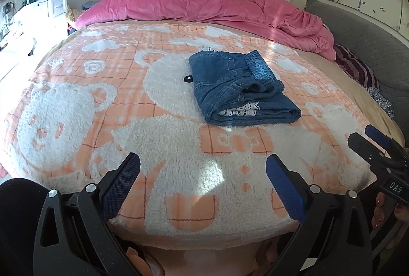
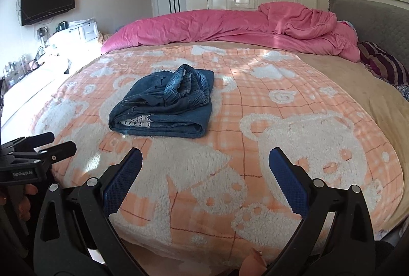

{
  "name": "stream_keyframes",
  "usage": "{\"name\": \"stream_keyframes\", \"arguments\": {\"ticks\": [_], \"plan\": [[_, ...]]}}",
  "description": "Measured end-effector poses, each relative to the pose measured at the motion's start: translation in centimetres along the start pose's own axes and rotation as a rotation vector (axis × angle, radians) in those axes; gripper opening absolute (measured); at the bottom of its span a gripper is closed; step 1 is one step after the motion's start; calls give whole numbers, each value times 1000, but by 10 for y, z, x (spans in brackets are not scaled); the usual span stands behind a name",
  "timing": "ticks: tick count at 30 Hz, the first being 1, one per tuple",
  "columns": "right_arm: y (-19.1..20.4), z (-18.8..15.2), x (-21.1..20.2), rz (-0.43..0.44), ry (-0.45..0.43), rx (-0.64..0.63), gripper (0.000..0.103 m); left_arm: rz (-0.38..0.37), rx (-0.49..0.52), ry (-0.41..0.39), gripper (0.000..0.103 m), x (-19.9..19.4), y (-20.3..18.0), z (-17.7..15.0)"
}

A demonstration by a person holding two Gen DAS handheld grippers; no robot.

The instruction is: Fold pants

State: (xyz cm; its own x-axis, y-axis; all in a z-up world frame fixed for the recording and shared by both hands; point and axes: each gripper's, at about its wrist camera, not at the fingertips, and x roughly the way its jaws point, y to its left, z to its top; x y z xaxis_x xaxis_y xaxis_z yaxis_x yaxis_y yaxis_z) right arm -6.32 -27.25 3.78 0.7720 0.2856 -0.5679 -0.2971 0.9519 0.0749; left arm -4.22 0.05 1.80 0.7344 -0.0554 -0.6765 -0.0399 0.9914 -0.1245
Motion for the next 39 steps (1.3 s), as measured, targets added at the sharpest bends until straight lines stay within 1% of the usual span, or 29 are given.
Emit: {"name": "stream_keyframes", "arguments": {"ticks": [6, 13, 17, 22, 39], "plan": [[0, 3, 6, -11, -2, -12, 94, -8, -12, -1, 98, 7, 4, 0], [-2, 1, 20, 0, 50, 13, 94, -18, -18, 16, 98, 17, 8, -1], [-1, 0, 23, 0, 62, 12, 94, -27, -18, 20, 98, 18, 7, -1], [0, -1, 26, -2, 75, 5, 94, -18, -15, 26, 98, 19, 6, -1], [-1, -2, 28, -21, 81, 3, 94, -11, -15, 37, 98, 20, 7, -1]]}}
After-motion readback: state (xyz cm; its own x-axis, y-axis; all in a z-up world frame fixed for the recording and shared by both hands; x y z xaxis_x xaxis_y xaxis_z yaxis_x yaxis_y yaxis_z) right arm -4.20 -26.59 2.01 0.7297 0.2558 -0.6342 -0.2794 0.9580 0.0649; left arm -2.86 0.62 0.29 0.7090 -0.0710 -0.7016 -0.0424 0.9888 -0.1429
